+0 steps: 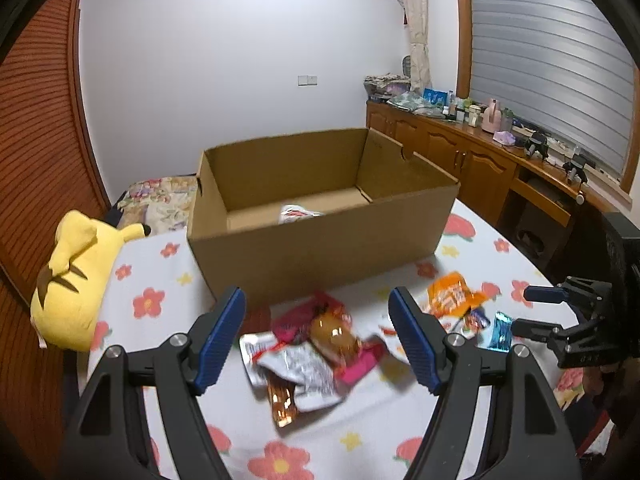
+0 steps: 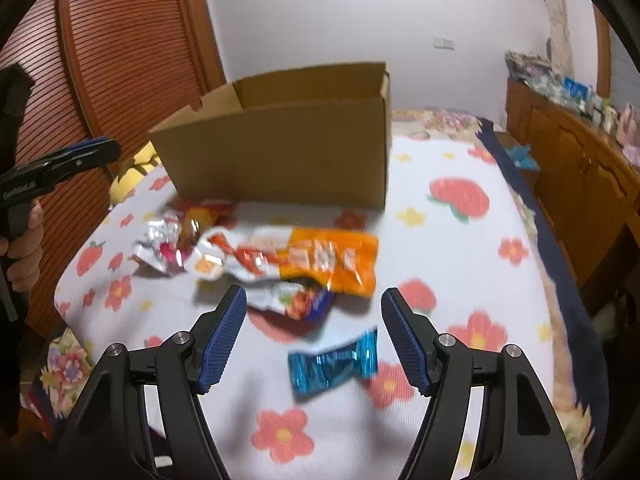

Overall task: Organize snacks
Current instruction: 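Withdraw both tools from the box back toward the snacks, then grasp the orange chicken-feet pack with left tool while right tool grasps the blue candy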

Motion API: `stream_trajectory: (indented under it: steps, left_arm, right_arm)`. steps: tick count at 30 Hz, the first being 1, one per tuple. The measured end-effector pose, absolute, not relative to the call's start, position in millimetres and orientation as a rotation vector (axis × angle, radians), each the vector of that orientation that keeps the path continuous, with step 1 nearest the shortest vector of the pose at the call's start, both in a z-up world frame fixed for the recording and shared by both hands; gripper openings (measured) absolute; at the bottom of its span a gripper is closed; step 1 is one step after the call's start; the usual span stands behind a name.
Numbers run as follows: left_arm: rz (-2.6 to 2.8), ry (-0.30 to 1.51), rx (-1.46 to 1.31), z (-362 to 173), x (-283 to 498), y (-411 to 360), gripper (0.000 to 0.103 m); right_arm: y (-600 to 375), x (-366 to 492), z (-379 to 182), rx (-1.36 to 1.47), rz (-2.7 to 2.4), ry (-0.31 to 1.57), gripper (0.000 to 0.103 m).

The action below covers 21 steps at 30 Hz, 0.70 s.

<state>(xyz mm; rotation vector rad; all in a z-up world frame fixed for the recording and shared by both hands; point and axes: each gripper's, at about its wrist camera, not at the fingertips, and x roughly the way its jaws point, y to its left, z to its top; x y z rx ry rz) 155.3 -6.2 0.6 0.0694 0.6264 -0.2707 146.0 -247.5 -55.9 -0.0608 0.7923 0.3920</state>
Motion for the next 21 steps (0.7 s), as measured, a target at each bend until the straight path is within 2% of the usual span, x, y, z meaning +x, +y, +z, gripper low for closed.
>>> stream_trajectory:
  steps: [13, 21]
  left_arm:
    - [-0.228, 0.734, 0.056, -69, 152, 4, 0.074]
    - [-0.242, 0.747, 0.048, -83, 149, 0, 0.074]
  right_arm:
    - [-259, 130, -88, -0.006, 0.383, 0.857, 0.069]
    - [-255, 138, -98, 0.021, 0.398, 0.89, 0.067]
